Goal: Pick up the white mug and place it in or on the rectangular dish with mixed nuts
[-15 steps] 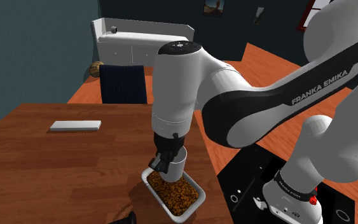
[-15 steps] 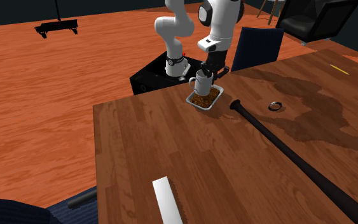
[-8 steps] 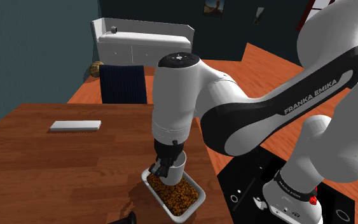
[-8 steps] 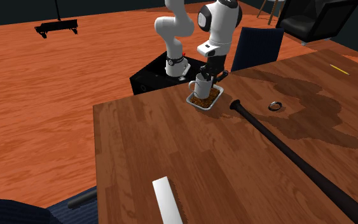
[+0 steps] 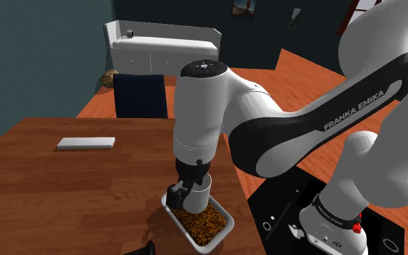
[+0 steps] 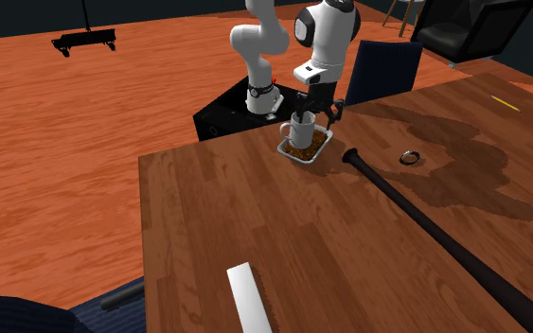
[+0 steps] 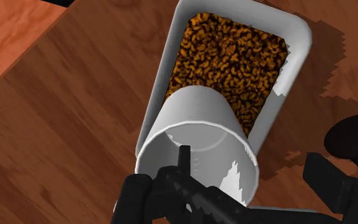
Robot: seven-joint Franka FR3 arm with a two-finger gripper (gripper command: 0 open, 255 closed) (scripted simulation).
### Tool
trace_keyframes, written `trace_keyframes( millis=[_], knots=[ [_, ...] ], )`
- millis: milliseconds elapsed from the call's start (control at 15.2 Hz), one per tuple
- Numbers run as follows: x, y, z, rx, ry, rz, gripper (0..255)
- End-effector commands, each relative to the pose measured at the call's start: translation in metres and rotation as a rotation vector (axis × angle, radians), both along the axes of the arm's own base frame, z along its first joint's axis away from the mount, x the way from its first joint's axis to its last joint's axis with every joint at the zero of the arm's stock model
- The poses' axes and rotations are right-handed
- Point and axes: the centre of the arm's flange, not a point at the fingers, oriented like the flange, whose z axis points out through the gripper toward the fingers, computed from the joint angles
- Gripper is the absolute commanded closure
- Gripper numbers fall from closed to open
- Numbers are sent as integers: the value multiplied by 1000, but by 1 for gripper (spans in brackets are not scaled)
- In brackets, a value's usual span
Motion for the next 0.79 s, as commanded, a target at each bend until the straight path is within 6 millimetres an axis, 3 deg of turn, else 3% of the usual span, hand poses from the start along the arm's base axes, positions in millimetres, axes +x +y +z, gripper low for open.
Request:
trace_keyframes(
  millis=[0,264,726],
  knots=[
    [0,0,0,0,0,0,0],
    [-3,1,50,0,0,0,0],
    [-3,1,50,0,0,0,0]
  ],
)
